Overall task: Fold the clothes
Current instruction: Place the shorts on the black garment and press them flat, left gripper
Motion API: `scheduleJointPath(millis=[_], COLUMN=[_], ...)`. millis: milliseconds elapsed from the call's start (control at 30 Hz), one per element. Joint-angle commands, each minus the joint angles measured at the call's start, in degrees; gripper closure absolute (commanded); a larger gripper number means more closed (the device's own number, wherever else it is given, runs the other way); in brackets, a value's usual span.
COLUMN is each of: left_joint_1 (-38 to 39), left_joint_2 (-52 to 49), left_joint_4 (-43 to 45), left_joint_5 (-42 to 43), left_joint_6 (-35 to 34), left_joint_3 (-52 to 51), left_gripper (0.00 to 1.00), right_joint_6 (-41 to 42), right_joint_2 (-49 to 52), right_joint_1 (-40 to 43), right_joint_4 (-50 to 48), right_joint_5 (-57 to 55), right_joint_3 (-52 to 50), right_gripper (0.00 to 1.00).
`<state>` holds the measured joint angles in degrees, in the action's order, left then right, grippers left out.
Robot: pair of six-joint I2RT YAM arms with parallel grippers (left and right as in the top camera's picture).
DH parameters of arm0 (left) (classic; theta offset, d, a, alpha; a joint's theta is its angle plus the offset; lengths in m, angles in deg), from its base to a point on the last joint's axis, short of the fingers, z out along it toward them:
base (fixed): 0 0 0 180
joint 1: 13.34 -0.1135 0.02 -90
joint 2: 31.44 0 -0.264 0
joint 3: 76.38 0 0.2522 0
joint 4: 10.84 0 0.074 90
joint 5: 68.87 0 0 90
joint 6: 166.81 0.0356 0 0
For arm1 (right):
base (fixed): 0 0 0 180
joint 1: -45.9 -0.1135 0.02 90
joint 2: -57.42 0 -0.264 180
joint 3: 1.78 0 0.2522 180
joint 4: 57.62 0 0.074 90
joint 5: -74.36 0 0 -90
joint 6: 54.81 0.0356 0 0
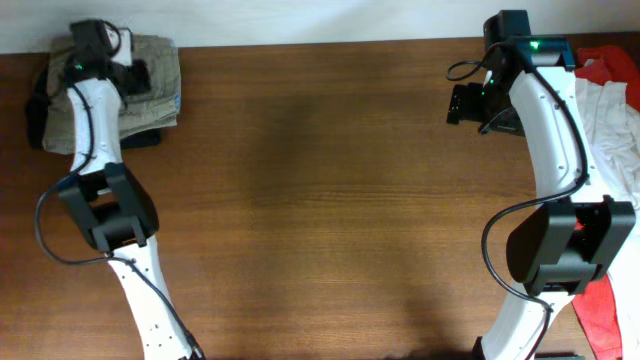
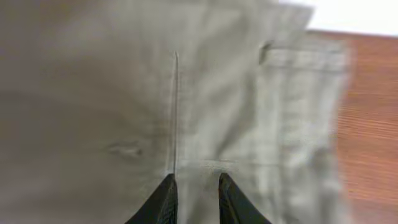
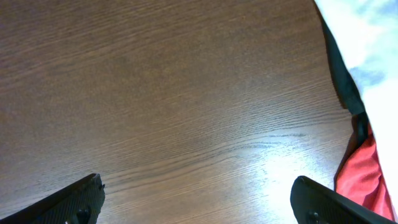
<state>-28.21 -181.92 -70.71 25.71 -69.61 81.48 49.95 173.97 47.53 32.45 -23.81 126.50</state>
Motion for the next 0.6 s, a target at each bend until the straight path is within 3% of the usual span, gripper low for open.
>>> scheduleJointPath(millis=[0,67,233,333,400,567], left_joint_1=[-0.50,-0.50,-0.50,-0.57,-0.85,-1.05], left_joint_2=[9.42,8.59,3.30,-1.36,-3.43,2.38], left_joint_4=[-10.58,-18.38,-23.91,-22.49,-20.85,-23.82], left_joint_5=[3.87,4.87,6.19,6.16,5.53,5.55], left_joint_6=[-2.49,-2.47,-2.47,-2.47,-2.47,-2.47], left_joint_3=[0.24,0.20,0.15,0.15,0.15,0.31], left_gripper=[0.77,0.78,0.78,0.78,0.88,0.88], right_joint_6=[0.07,0.07,0.07,0.07,0.07,0.07], right_joint_2=[-0.70,-0.70,-0.68,-0.70,-0.68,-0.70], right_joint_1=[-0.11,-0.11,-0.11,-0.11,-0.11,-0.11], right_joint_4=[-0.04,-0.04,-0.04,-0.04,-0.04,-0.04], right_joint_5=[-1.14,-1.14,-1.14,-1.14,-1.14,-1.14], right_joint_3=[-0.04,-0.04,-0.04,-0.04,-0.04,-0.04], right_gripper=[0.01,0.01,0.01,0.02,0.01,0.01])
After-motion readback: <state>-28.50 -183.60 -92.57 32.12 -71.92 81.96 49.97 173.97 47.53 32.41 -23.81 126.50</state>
